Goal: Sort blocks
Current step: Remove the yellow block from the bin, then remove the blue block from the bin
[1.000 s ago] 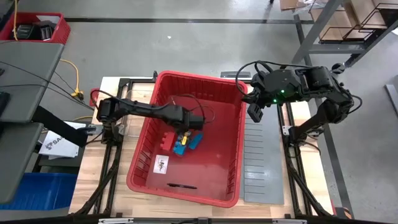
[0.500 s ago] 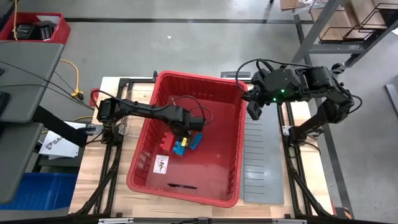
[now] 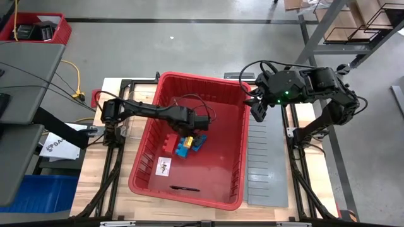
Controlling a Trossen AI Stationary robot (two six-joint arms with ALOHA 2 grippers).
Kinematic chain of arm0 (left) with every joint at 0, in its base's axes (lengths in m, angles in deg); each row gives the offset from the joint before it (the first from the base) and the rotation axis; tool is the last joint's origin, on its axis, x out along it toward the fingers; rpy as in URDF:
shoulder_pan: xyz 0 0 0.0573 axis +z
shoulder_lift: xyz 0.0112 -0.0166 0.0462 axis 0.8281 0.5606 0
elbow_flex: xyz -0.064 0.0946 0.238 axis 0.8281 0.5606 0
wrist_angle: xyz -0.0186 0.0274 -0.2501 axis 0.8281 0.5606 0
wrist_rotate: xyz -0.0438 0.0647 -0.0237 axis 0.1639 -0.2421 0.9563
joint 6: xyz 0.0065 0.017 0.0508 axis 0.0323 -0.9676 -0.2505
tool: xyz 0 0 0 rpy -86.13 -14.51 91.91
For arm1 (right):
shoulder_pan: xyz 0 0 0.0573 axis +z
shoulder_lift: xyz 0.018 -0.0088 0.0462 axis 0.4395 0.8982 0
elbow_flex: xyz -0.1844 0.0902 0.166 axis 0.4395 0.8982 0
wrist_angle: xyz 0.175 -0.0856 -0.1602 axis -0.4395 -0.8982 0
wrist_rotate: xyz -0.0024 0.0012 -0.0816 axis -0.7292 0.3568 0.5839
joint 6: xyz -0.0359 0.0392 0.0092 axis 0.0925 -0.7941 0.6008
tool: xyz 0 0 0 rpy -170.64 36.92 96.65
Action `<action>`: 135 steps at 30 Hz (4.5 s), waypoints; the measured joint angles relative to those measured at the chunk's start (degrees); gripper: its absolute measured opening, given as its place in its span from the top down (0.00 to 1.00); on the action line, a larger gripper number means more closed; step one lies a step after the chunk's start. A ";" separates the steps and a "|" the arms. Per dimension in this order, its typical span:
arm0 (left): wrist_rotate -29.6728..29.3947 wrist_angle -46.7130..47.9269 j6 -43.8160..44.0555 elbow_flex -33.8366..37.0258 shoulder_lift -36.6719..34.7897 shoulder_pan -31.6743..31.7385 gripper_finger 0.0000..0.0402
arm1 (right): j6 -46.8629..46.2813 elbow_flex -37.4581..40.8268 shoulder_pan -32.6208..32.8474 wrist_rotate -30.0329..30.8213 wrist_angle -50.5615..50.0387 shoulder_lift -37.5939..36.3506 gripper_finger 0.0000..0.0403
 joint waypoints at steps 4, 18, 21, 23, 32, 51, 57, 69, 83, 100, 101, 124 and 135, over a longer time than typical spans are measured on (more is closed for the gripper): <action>1.51 -0.16 0.53 0.00 2.19 -0.40 0.29 | 0.22 0.00 0.00 0.01 -0.25 0.00 0.54; 5.39 -3.04 3.87 0.00 5.69 -0.77 0.29 | 1.66 0.00 0.00 1.06 -0.25 0.00 0.54; 4.90 -3.01 4.16 0.00 5.61 -0.77 0.31 | 1.66 0.00 0.00 1.10 -0.25 0.00 0.54; 4.85 -2.90 4.02 0.00 5.61 -0.77 0.37 | 1.65 0.00 0.00 1.10 -0.25 0.00 0.54; 4.78 -2.76 1.28 -0.11 5.44 -1.05 0.67 | 1.44 0.00 0.00 1.13 -0.24 0.02 0.54; -5.48 8.04 -0.94 -7.59 -19.16 -0.55 0.67 | 1.41 -0.02 -0.02 1.93 -0.23 0.09 0.54; -17.99 23.38 8.41 -7.73 -32.90 3.38 0.67 | 0.64 -0.03 -0.04 1.91 0.18 0.40 0.54; -14.78 26.01 22.31 21.64 -50.06 15.87 0.67 | -0.09 -0.04 -0.04 1.96 0.25 1.96 0.54; -7.94 17.82 17.77 30.95 -51.30 20.74 0.15 | -0.10 -0.04 -1.26 1.30 0.60 2.23 0.54; -7.10 7.59 -5.34 -3.58 -47.39 20.74 0.06 | -0.19 -0.04 -1.68 1.27 0.46 2.22 0.54; -5.32 7.71 -6.53 -5.74 -45.41 19.73 0.06 | -0.34 -0.04 -1.97 1.28 0.46 2.21 0.54; -3.19 9.52 -15.73 -10.32 4.61 -4.66 0.06 | -3.76 -0.02 -3.54 0.25 0.38 2.19 0.54; 1.68 0.58 -11.52 -3.78 7.30 -4.40 0.05 | -4.20 -0.02 -3.54 0.19 0.15 2.16 0.54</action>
